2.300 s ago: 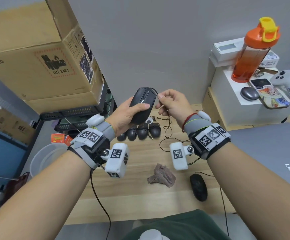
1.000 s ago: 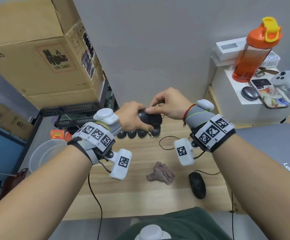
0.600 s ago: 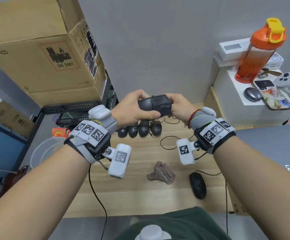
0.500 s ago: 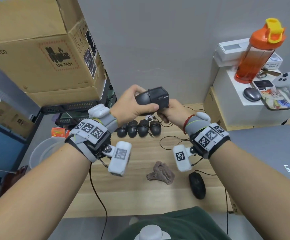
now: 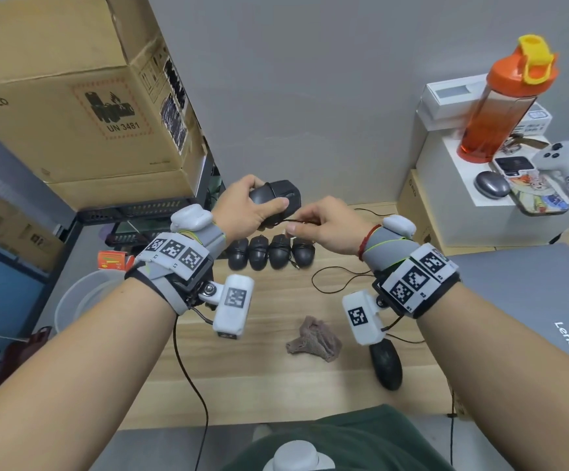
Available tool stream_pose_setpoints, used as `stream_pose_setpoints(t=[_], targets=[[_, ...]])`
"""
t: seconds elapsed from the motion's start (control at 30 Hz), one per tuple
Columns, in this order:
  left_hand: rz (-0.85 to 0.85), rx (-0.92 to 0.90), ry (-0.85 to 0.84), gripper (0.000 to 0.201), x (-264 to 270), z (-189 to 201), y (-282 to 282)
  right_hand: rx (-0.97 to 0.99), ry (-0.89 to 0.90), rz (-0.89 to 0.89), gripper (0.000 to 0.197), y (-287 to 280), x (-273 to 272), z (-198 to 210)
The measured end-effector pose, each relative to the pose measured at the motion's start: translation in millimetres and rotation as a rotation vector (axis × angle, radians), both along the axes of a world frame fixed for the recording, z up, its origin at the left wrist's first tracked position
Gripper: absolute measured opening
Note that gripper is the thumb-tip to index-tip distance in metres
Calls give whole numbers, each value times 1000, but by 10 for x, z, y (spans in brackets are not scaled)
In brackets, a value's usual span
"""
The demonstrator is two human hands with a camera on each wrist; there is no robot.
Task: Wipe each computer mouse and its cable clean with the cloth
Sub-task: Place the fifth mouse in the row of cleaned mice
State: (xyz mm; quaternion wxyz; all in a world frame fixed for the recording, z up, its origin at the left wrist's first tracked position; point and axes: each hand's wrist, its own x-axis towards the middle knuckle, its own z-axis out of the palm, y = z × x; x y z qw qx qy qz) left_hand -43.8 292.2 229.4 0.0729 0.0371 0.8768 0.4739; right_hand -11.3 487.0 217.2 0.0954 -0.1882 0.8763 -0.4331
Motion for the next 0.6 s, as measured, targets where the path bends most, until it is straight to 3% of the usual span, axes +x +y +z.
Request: stream_pose_setpoints(t=[0.1, 0.2, 0.33, 0.47, 0.6], targets=[[-42, -84, 8, 47, -12, 32, -21, -29, 8, -9, 17, 51, -13, 95], [-157, -169, 2, 39, 26, 37, -35, -125, 41, -42, 17, 116, -75, 205], [-282, -74, -34, 53, 143, 82, -11, -228, 76, -89, 15, 161, -166, 267], [-367, -68, -48, 30, 215, 197, 68, -312, 62, -95, 12, 166, -213, 248], [-399, -75, -116, 41, 250, 259, 119, -336, -28, -70, 12, 171, -241, 193]])
